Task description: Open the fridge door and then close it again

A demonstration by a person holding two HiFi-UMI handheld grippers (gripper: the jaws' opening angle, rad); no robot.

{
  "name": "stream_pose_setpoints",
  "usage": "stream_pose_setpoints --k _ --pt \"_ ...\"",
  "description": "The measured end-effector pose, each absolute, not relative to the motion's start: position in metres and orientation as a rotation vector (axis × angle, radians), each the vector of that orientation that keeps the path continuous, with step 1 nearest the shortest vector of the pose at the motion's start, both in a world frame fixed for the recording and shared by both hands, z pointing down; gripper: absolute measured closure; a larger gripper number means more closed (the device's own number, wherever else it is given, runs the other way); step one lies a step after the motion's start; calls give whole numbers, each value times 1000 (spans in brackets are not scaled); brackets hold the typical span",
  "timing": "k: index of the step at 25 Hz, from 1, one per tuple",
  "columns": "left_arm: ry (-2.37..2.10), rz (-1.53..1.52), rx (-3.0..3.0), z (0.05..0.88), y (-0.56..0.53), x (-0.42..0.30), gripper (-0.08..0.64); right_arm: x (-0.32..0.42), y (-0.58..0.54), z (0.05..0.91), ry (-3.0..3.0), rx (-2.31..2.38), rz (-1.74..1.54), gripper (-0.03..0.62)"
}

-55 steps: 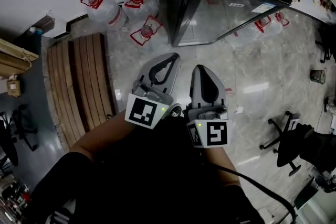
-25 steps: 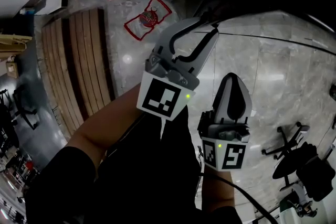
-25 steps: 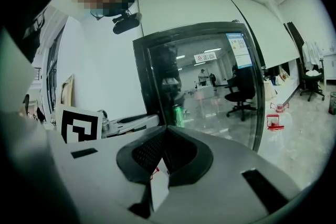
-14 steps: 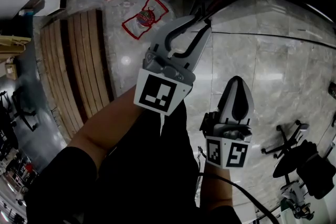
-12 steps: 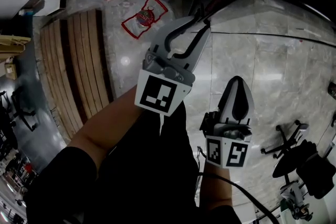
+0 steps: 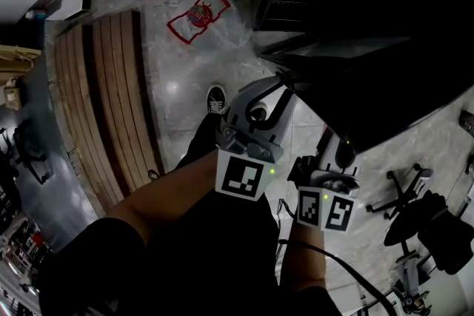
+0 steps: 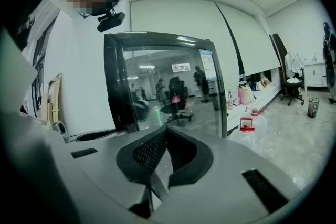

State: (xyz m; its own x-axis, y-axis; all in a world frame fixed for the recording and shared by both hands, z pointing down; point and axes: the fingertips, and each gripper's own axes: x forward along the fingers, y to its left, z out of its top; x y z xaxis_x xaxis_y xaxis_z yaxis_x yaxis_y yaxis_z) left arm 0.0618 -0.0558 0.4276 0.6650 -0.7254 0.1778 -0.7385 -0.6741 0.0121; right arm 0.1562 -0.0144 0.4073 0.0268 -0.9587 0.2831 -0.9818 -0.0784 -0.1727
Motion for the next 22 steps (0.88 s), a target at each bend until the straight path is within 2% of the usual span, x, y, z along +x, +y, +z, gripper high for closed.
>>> stream_pose_setpoints --k 22 --pt "-1292 231 2772 426 -32 73 499 171 -6 416 -2115 2166 513 577"
